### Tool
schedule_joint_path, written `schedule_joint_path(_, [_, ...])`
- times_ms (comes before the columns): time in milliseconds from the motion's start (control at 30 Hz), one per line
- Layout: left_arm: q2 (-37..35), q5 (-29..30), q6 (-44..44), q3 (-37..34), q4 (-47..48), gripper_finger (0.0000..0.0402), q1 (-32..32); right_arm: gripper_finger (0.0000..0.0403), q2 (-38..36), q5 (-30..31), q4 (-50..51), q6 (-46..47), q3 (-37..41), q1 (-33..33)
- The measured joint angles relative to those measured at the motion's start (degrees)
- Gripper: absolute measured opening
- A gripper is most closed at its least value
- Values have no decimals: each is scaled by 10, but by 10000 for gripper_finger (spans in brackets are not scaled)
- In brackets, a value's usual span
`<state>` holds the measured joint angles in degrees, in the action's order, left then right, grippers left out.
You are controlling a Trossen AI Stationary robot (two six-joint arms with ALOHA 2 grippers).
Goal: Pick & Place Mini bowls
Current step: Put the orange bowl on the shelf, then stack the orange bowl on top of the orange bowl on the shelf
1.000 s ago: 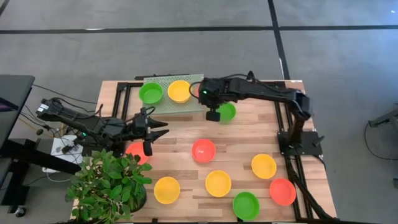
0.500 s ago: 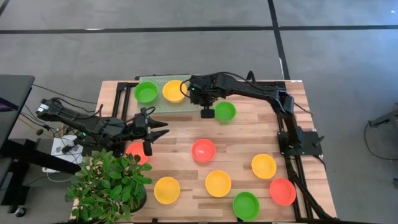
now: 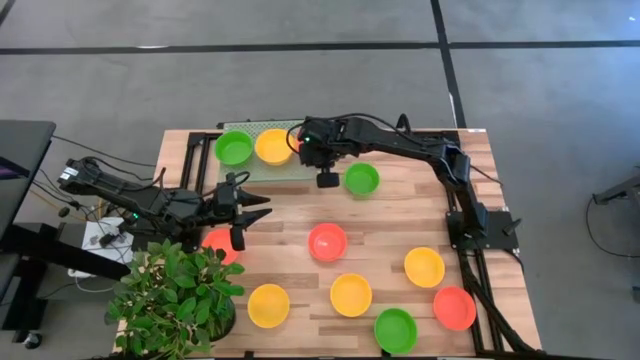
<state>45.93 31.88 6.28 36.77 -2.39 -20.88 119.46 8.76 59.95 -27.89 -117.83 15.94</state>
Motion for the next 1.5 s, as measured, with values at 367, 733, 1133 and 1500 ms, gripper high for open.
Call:
schedule_joint_path(367, [0, 0, 0, 0, 0, 127, 0, 11, -1, -29, -34, -1, 1, -1])
schedule_joint_path(733, [0, 0, 0, 0, 0, 127, 0, 90, -1, -28, -38, 6, 1, -1])
schedule_joint_path(1133, [1, 0, 0, 0, 2, 127, 0, 143, -3, 21, 26, 17, -64, -34])
schedule_joint_path(1500, [91, -32, 4, 0, -54, 127, -1, 110, -79, 7, 195, 160, -105, -93])
